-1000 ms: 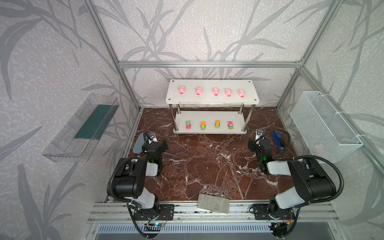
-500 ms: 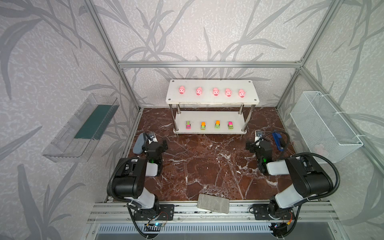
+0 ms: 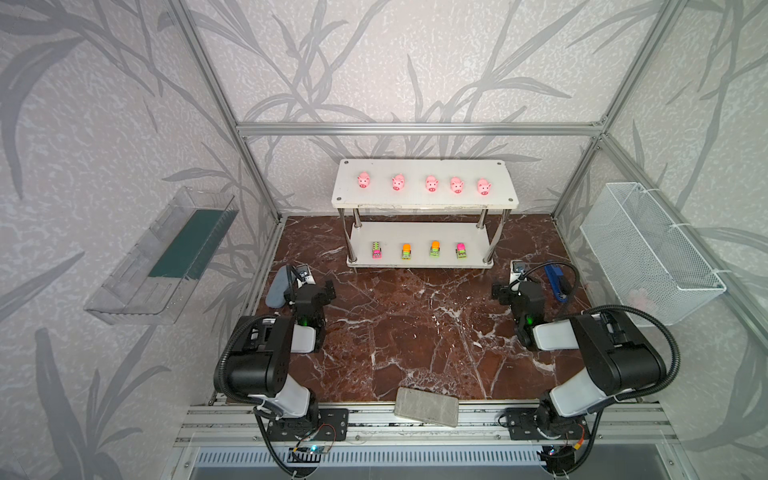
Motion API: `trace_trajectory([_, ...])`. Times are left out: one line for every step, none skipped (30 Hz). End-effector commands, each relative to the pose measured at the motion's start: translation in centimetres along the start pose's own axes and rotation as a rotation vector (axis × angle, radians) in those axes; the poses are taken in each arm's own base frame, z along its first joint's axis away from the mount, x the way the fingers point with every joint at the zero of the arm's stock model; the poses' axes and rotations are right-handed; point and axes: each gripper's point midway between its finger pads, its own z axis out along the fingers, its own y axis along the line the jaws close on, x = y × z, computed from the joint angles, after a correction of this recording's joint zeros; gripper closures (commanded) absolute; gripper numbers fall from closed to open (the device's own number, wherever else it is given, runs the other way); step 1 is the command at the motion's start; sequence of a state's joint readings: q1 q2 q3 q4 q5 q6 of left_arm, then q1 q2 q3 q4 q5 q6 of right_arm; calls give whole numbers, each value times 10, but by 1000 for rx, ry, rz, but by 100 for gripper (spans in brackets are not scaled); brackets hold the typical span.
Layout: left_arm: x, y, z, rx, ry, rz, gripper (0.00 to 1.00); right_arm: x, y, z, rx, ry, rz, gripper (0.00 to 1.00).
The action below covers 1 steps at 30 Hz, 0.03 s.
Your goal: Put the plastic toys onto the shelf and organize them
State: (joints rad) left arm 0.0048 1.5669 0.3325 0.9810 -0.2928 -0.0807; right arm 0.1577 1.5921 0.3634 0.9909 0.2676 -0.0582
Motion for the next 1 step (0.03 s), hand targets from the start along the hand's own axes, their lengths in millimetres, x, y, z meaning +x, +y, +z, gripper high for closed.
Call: trace_trajectory([-11, 0, 3, -2, -30, -4, 0, -4, -1, 0, 4, -26, 0, 1])
